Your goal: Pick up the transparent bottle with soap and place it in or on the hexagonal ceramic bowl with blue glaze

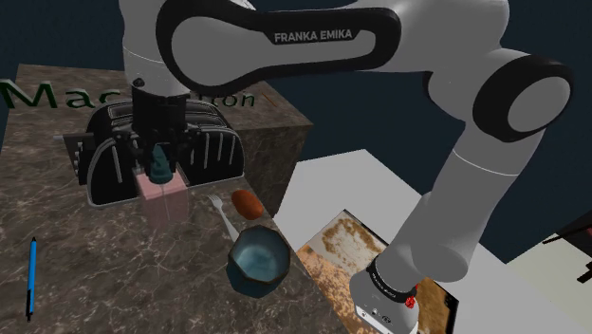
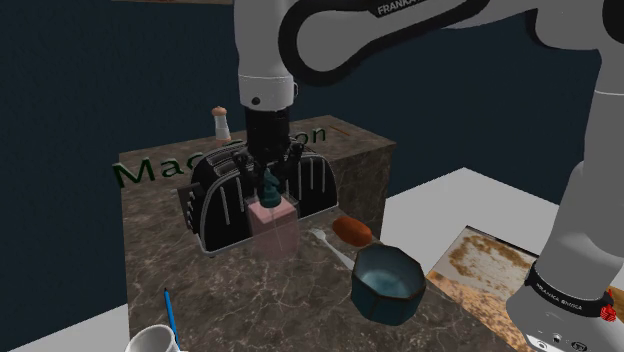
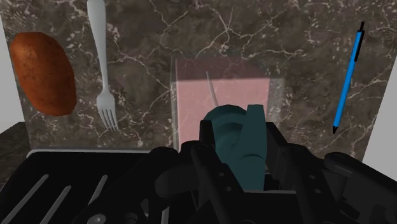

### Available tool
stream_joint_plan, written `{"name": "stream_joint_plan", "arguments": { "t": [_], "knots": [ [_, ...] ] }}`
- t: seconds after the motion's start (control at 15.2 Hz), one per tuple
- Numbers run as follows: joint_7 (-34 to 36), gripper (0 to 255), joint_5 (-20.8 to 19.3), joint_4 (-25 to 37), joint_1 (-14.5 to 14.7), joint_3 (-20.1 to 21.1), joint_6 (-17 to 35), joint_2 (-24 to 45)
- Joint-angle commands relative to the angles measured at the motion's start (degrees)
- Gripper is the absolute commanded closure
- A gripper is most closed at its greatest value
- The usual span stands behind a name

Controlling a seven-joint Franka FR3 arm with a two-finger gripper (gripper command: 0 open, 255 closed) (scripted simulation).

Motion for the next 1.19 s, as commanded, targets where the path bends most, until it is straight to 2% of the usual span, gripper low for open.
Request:
{"name": "stream_joint_plan", "arguments": {
  "t": [0.0,0.92,1.12],
  "knots": [
    [-0.09,255,0.11,1.45,0.01,0.04,-1.58,-0.15],
    [-0.14,255,0.22,11.87,0.51,0.33,-11.95,-0.11],
    [-2.12,255,4.4,4.21,-1.36,0.27,-11.28,-8.19]
  ]
}}
